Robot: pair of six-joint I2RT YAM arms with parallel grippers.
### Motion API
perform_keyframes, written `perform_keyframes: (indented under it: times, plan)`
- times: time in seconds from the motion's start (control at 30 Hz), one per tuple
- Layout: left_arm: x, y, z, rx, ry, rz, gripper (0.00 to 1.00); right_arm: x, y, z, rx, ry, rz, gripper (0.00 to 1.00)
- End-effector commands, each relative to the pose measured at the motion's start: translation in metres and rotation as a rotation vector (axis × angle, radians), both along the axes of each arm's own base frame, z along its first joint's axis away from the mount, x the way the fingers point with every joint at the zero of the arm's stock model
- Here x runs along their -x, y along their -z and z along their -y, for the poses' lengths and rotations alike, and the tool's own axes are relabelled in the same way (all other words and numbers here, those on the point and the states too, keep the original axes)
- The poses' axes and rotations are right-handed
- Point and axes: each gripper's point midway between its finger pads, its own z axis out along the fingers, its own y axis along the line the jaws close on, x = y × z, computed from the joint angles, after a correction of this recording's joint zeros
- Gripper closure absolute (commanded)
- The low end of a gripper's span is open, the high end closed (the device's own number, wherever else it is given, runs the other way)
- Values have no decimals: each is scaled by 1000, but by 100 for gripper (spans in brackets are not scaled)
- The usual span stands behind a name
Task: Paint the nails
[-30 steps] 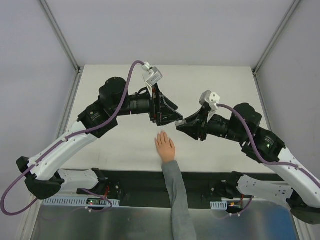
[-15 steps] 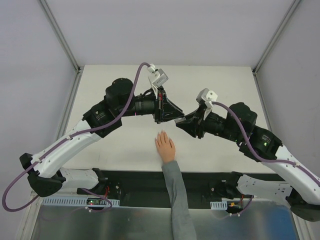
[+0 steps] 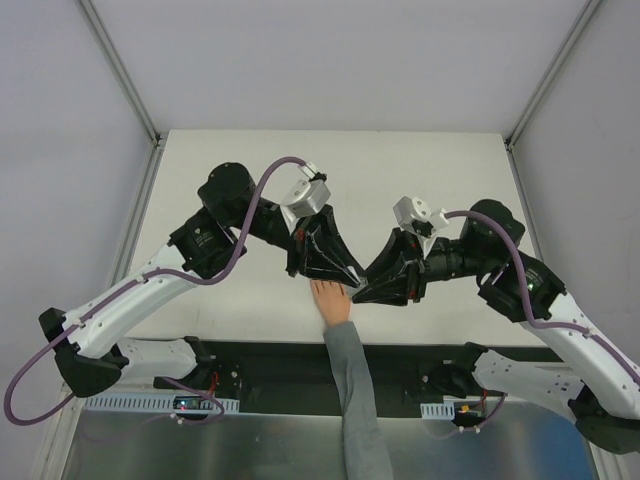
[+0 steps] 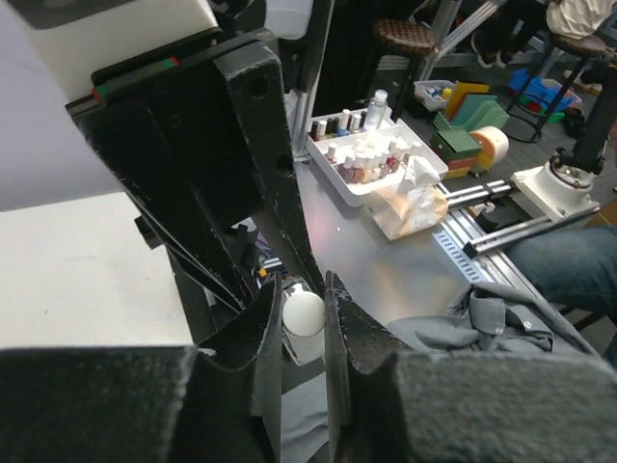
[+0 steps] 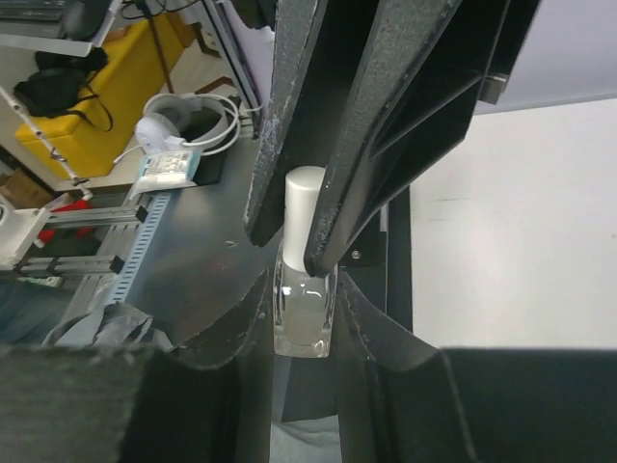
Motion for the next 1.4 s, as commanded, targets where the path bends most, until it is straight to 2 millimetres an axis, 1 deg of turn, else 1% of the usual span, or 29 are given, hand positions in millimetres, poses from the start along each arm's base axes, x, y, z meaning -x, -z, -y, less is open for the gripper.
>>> perform_keyframes:
  times: [0.0,0.07,0.1,0.13,0.17,0.2,0.23,0.3,0.33,0.37,0.4,0.43,0.47,0.5,0.53,0.57,0.6,0.63,0.7,0.73,0.8,0.83,0.93,1.1,1.23,1.27,1.33,1.37]
  plan:
    - [34,-25,-26,111,176,96,100,33,-23,9,-108,-203,73,100]
    - [27,-28,-20,99,132,66,100,27,-23,6,-106,-168,73,100]
    - [26,-34,-20,105,109,73,98,25,-21,6,-99,-151,73,100]
    - [24,-35,-19,95,93,65,87,20,-21,6,-93,-120,79,100]
    - [20,-35,-17,80,65,51,71,16,-18,5,-80,-97,88,100]
    - [19,-41,-19,87,44,54,58,13,-14,7,-50,-78,93,100]
    - [17,-43,-20,88,25,53,41,4,-10,6,-30,-31,101,100]
    - [16,-47,-23,95,-12,53,36,-4,0,6,18,14,94,100]
    - [17,-46,-24,93,-15,54,33,-12,4,5,31,54,110,100]
    - [18,-49,-26,97,-22,59,32,-16,6,5,39,78,108,100]
    - [15,-46,-25,76,-50,41,31,-20,8,5,44,102,112,100]
    - [12,-46,-25,67,-73,33,30,-29,11,4,56,150,109,100]
    - [10,-49,-25,66,-100,36,29,-34,11,4,59,179,110,100]
    - [-2,-48,-21,56,-171,20,28,-37,10,6,52,200,118,100]
    - [-8,-41,-19,14,-209,-9,28,-42,12,6,56,235,118,100]
    - [-15,-42,-17,4,-251,-16,27,-46,12,7,54,260,120,99]
    - [-23,-38,-15,-18,-297,-35,28,-49,8,7,41,283,129,100]
    - [-38,-30,-12,-62,-385,-68,28,-54,7,10,38,320,135,100]
    - [-54,-22,-6,-108,-458,-100,29,-59,5,10,34,346,141,100]
    - [-67,-11,-4,-153,-529,-127,30,-64,5,11,38,378,142,100]
    - [-74,-8,-1,-174,-565,-154,32,-68,4,12,38,403,144,100]
    - [-76,-6,0,-184,-570,-164,32,-72,5,13,43,427,147,100]
    - [-80,-1,7,-205,-566,-192,32,-77,7,13,53,454,146,100]
    - [-82,0,12,-217,-560,-211,34,-83,8,14,62,491,146,100]
    - [-85,4,14,-227,-567,-217,39,-85,8,15,62,504,152,100]
    - [-85,5,15,-230,-567,-218,43,-85,8,14,62,503,154,100]
    - [-86,6,15,-234,-571,-221,46,-85,9,14,65,505,154,100]
    - [-87,6,14,-233,-577,-221,50,-85,10,14,68,503,153,100]
